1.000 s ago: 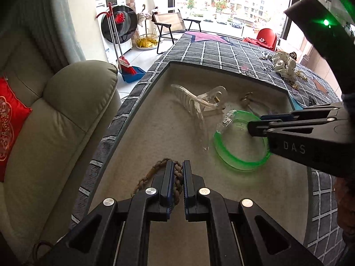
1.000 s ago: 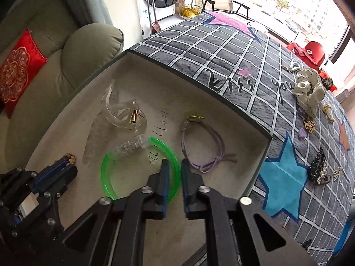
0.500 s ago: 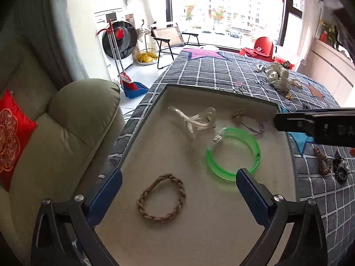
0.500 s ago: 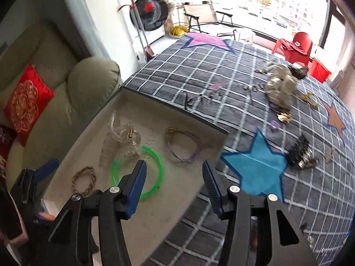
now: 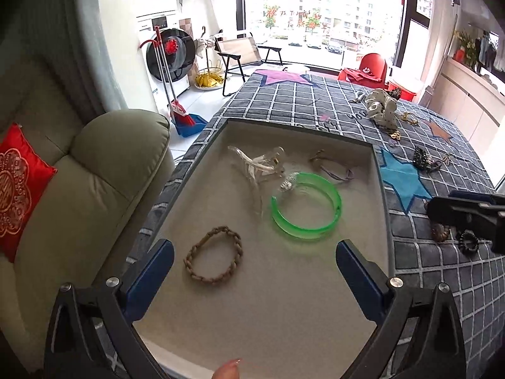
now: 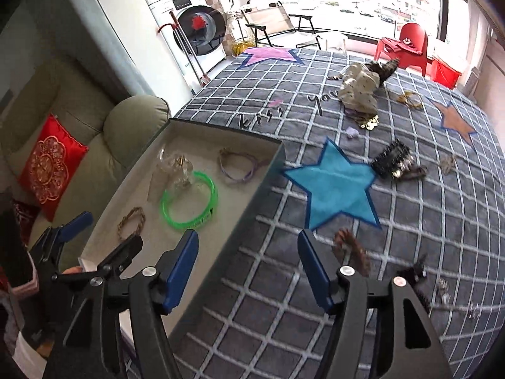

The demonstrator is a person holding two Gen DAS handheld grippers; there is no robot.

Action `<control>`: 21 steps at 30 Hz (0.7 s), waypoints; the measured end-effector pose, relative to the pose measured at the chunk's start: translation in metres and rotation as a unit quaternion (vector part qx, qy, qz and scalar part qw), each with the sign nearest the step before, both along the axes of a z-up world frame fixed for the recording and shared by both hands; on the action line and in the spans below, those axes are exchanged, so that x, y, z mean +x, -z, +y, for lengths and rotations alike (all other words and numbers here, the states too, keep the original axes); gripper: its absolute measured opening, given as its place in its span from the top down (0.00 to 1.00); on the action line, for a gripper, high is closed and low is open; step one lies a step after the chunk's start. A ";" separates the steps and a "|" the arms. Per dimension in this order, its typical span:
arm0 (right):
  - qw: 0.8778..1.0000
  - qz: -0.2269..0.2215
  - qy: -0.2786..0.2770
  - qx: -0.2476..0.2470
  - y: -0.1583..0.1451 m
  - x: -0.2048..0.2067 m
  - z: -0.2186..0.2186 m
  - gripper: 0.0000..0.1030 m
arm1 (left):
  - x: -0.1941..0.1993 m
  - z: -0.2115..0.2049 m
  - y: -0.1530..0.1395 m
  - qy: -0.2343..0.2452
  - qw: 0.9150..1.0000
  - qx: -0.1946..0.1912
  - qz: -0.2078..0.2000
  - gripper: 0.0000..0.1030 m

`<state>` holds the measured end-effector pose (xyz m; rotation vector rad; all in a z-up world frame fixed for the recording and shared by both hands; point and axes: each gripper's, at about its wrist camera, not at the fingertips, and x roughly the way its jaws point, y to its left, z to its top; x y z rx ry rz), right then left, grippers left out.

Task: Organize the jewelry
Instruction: 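Open the right tool and left tool to drop both items into the box, then move both open tools back over the jewelry on the checked bedspread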

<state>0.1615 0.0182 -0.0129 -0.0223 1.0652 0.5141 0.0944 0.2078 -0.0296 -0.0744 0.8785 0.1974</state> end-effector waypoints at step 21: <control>0.998 0.002 0.028 0.060 0.003 -0.066 -0.064 0.00 | -0.052 -0.068 -0.012 0.059 0.998 0.015 0.009 0.00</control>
